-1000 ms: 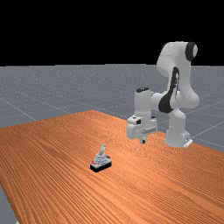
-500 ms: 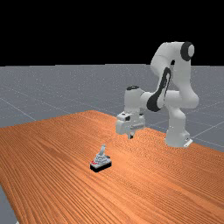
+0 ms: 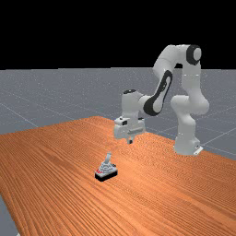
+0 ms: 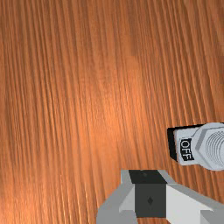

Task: Turn on the trigger

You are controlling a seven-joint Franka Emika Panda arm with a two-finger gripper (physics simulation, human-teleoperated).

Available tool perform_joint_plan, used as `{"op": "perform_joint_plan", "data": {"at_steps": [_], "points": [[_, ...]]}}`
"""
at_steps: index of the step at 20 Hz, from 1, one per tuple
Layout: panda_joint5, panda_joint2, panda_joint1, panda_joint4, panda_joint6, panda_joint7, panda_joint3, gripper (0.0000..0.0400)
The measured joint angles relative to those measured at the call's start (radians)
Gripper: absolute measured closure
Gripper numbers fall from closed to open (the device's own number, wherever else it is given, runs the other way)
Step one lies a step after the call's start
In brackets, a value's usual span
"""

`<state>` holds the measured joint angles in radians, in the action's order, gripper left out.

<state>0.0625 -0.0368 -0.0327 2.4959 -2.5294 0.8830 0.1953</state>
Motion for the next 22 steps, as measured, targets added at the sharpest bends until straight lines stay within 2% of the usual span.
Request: {"op": "perform_joint_plan", "data": {"at_steps": [1,8,12,13,14,15,16,17,22], "points": [[0.01,-0.008,0.001,-0.006,-0.018,0.06,-0.003,0.04],[0.042,-0.157,0.005,-0.214,0.045,0.082,-0.023,0.04],[0.079,-0.169,0.008,-0.181,-0.059,0.071,-0.031,0.04],[0.103,-0.193,0.018,-0.212,-0.001,0.093,-0.038,0.04],[0.111,-0.207,0.021,-0.212,-0.014,0.1,-0.042,0.04],[0.101,-0.21,0.016,-0.182,-0.093,0.089,-0.041,0.04],[0.104,-0.222,0.017,-0.183,-0.101,0.091,-0.043,0.04],[0.089,-0.235,0.009,-0.202,-0.061,0.057,-0.033,0.04],[0.097,-0.245,0.018,-0.209,-0.062,0.037,-0.02,0.04]]}}
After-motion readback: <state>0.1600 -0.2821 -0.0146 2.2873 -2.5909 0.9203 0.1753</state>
